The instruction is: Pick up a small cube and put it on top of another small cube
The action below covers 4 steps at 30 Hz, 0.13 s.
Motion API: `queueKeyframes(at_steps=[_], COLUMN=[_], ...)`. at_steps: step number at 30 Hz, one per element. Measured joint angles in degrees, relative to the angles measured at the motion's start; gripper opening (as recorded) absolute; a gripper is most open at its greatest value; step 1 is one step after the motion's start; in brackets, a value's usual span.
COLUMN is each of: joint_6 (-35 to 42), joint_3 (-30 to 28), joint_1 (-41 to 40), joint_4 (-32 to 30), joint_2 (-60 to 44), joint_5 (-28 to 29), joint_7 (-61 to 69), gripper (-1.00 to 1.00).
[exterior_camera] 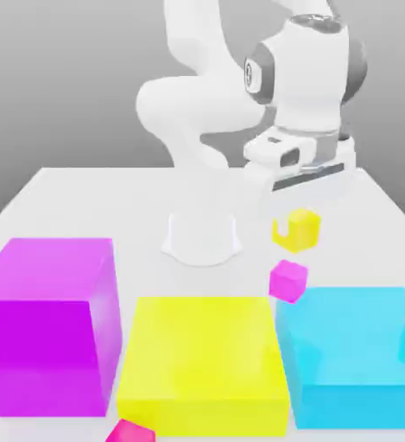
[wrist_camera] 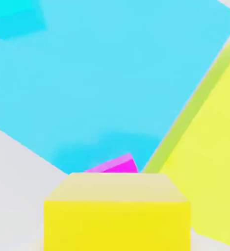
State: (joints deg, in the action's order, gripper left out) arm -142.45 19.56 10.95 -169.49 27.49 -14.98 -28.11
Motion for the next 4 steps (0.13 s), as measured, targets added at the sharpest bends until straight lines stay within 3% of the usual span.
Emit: queueKeyframes(at_steps=[1,2,4], joint_6=[-2.48,-4.1,-4.1], joint_3=[0.38,0.64,0.64], joint_1=[-0.11,-0.2,-0.2], joint_4=[-0.57,-0.94,-0.94], joint_2=[-1.93,-3.2,-3.2], joint_5=[-0.09,-0.15,-0.16], joint_7=[-0.04,-0.07,-0.06], gripper=[-1.0,1.0,1.0])
